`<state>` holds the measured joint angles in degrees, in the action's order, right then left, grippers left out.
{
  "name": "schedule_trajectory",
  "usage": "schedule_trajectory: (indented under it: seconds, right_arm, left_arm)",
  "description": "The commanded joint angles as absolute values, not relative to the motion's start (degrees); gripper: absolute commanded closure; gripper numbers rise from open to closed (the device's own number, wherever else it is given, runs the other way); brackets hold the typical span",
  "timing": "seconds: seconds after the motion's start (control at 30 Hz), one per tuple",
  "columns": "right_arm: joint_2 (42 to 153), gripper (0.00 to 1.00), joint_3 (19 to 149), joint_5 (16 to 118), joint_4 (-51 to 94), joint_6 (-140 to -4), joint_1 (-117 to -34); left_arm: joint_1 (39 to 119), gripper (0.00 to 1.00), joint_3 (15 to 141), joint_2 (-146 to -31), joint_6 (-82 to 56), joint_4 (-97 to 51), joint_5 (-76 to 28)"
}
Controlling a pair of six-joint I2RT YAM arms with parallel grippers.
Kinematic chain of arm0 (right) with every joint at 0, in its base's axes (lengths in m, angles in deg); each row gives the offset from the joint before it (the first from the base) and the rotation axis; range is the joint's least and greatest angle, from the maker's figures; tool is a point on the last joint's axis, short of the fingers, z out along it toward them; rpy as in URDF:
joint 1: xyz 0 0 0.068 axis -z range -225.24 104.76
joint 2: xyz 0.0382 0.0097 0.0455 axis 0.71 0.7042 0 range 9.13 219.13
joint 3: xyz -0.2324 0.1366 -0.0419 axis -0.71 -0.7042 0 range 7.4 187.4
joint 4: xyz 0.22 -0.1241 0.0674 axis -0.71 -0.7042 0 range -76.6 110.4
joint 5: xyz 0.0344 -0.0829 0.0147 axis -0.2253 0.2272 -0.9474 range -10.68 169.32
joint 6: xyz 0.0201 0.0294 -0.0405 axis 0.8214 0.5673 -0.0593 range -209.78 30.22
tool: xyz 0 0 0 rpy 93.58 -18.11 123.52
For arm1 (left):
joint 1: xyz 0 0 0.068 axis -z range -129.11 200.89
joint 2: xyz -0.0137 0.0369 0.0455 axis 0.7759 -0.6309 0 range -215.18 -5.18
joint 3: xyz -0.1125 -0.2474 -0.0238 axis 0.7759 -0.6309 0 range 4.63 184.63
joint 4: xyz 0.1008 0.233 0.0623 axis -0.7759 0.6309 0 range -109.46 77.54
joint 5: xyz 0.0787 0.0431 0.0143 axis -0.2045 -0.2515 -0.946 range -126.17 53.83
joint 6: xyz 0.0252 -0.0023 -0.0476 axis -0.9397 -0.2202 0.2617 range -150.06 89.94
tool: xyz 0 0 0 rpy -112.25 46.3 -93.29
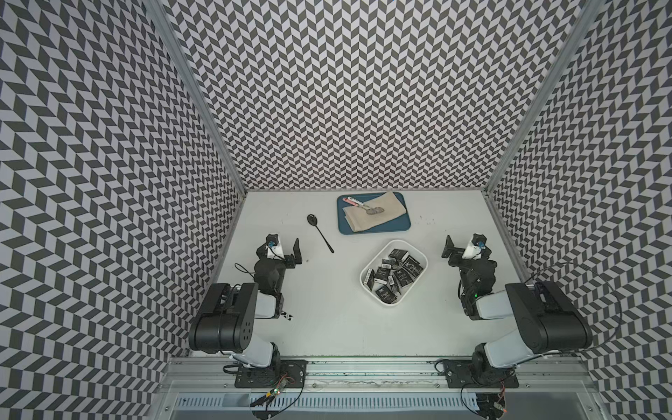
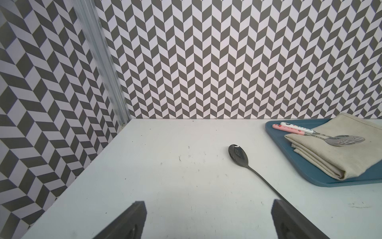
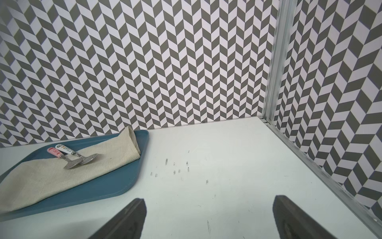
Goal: Take the pocket tissues out of the storage box
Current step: Move the storage box to the center of the board.
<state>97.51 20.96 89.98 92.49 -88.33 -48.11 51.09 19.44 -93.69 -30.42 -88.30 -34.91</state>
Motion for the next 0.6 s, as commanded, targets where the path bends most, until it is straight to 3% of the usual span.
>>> schedule_trajectory:
  seconds: [0.0,0.57]
  right_arm:
    - [97.64,0.01,21.20,89.67,95.02,-88.90,-48.36]
    - [97.72,0.01,21.29,89.99,94.93,-88.60,-48.40]
  left_arm:
    - [50.89,0.01,20.28,-93.87,-30.63,-88.39,-34.23]
    - [50.80,0.01,20.50,-93.96,-30.51,-88.08,-34.11]
